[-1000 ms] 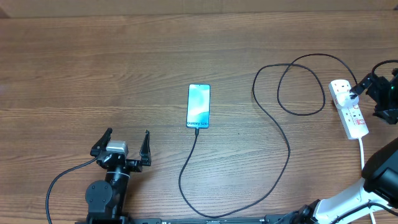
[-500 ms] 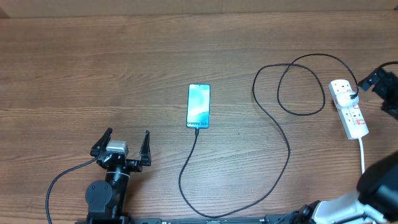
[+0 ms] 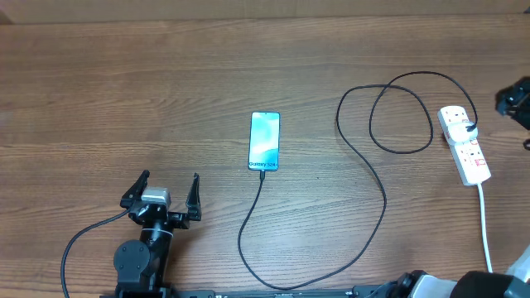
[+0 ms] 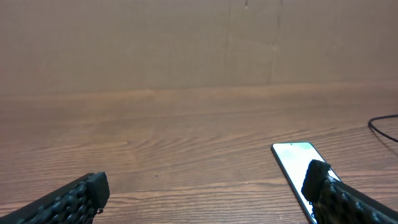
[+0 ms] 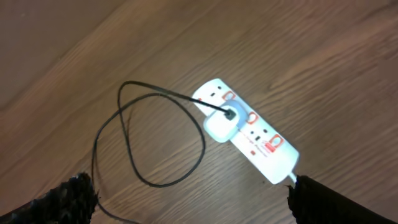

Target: Plug charger to phone and switch on socket

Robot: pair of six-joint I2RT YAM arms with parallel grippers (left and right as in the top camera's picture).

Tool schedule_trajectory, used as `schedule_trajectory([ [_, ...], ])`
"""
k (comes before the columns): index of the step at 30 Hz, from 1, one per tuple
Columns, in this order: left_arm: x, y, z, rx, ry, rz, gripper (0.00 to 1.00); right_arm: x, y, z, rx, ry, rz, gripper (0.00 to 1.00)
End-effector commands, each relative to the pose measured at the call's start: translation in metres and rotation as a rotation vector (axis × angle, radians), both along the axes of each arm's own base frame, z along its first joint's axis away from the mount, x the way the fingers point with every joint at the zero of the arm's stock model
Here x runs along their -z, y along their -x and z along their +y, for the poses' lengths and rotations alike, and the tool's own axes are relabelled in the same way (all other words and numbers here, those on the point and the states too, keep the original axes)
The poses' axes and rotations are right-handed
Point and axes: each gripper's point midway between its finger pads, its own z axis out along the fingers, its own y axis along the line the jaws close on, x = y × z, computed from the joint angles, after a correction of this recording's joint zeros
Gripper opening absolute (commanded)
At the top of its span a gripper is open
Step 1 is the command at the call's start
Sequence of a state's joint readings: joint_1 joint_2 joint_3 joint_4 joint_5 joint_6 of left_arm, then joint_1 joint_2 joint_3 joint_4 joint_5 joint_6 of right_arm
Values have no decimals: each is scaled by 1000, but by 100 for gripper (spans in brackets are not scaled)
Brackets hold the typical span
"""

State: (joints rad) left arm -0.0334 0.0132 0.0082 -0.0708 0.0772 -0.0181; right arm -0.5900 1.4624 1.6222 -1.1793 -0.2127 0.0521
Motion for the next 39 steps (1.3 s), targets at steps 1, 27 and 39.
schedule_trajectory([
  [1,1,0,0,-1,-23,-4,100,-16,-13,36,-107,22,-44,100],
  [27,1,0,0,-2,-23,-4,100,85,-41,190,-606,57,36,100],
  [39,1,0,0,-2,-23,-4,100,184,-17,228,-832,54,-101,100],
])
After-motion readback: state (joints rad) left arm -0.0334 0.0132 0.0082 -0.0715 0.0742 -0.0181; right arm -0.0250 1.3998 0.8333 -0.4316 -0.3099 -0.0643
